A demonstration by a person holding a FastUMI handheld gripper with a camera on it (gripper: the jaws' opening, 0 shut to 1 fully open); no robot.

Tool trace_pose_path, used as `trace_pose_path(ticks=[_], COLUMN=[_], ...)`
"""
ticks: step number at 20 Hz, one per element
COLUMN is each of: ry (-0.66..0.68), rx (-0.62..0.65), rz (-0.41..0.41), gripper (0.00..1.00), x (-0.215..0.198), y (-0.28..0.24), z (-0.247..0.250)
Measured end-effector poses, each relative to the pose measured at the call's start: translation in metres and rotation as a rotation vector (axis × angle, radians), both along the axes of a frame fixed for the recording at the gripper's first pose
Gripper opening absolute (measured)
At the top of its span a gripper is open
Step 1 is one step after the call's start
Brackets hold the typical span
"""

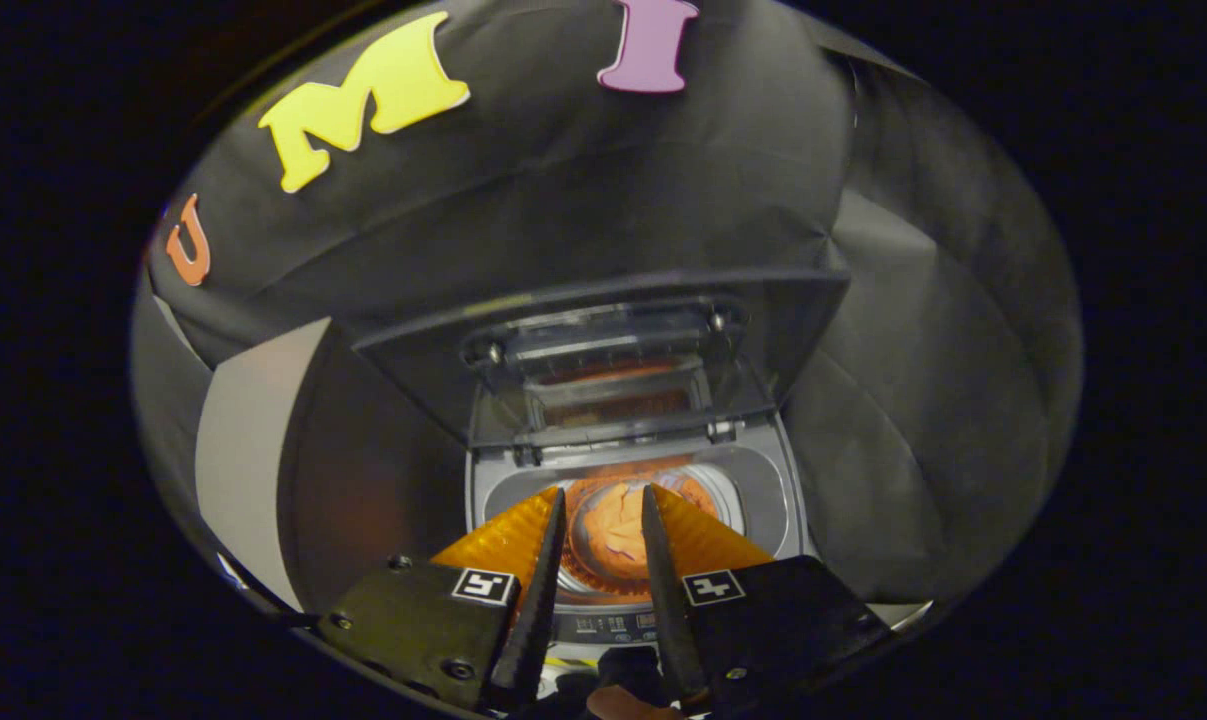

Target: Put the clothes into the washing machine and then close the washing machine lid.

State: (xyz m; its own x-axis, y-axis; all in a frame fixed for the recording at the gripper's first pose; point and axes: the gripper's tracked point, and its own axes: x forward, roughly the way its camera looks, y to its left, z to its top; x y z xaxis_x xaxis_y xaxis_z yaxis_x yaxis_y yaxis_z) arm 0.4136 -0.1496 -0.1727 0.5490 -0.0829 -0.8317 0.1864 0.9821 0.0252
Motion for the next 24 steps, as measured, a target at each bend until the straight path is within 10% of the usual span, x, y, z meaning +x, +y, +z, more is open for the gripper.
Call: trace_pose_path(ticks=[24], ry=[-0.068], rx=[-0.011], rz=[0.078], gripper=[0.48], x=[0.138], y=[0.01], z=[0.034])
